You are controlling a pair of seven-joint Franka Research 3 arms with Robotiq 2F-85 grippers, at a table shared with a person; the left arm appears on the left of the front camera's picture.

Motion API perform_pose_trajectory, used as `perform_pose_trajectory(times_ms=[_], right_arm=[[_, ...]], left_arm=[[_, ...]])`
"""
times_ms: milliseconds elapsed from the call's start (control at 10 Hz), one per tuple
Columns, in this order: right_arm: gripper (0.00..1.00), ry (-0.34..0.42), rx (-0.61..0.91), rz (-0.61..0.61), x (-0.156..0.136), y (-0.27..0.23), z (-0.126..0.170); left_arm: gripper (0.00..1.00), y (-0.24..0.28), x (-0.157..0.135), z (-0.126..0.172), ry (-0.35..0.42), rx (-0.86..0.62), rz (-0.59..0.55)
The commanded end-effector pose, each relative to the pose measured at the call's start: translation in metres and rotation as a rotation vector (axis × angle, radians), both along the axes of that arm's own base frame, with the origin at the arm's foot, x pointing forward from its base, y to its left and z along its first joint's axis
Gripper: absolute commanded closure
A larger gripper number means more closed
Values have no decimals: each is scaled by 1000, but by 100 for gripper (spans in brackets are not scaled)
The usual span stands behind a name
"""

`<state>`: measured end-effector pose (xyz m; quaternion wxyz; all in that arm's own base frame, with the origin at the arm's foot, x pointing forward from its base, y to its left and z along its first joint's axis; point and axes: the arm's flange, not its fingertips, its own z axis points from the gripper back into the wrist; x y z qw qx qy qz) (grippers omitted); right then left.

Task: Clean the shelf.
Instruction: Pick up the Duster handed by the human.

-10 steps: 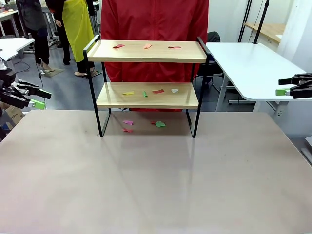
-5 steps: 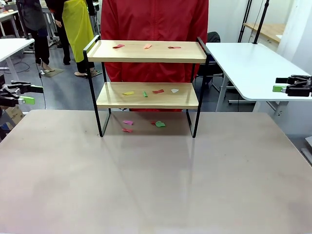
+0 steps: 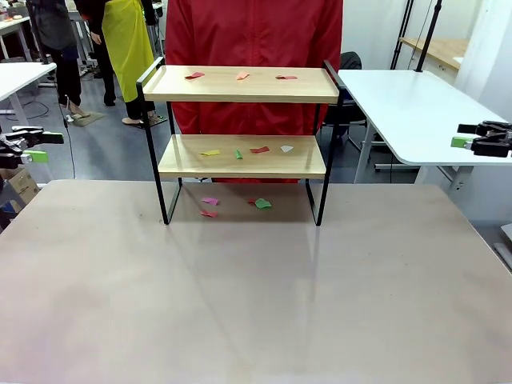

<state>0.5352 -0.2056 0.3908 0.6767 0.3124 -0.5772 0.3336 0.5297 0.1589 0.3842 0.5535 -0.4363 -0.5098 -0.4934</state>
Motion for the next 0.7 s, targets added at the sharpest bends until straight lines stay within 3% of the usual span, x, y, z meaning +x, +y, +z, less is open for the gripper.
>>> perform_pose_trajectory(times_ms=[0, 500, 600], right_arm=[[0, -4, 4, -18, 3, 2, 9], [0, -27, 1, -15, 2, -4, 4], [0, -27, 1, -15, 2, -4, 4]], left_arm=[[0, 3, -2, 5, -29, -24, 6], [0, 10, -5, 10, -10, -3, 59], [0, 10, -3, 5, -10, 1, 20]])
